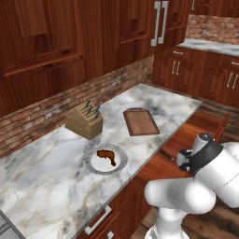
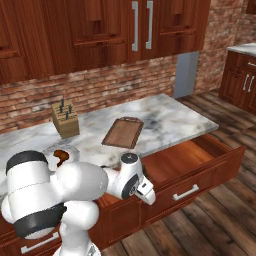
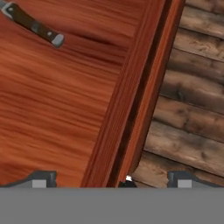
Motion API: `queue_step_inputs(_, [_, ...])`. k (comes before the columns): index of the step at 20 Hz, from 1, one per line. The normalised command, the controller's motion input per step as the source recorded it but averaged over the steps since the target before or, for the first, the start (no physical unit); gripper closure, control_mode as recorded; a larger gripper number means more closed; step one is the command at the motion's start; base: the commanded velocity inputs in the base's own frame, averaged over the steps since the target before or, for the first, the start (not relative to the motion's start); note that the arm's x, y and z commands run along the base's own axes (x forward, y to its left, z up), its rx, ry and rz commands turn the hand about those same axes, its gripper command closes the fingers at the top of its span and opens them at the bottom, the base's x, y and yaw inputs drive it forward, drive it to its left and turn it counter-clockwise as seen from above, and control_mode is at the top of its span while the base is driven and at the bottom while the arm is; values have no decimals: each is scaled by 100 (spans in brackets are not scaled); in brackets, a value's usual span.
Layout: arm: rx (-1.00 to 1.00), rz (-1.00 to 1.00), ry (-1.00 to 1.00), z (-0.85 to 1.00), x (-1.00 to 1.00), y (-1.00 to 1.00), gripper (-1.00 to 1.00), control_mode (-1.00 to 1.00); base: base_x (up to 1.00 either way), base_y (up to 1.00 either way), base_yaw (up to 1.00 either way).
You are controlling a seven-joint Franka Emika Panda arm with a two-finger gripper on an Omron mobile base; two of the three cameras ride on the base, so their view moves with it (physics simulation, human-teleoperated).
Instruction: Pick up the knife from the drawer and place it on the cutting board. Then place the meat from the plate to the cutting board.
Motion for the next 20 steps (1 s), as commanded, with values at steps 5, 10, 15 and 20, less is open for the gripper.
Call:
queue_step_inputs(5, [3, 0, 0, -40, 1, -21, -100, -100, 0, 0, 0])
queue_step_inputs(10, [6, 0, 0, -37, -14, -56, -100, -100, 0, 0, 0])
queue_step_inputs(15, [9, -1, 1, -30, -48, -88, -100, -100, 0, 0, 0])
queue_step_inputs(20, [16, -6, 5, -22, -76, -100, -100, -100, 0, 0, 0])
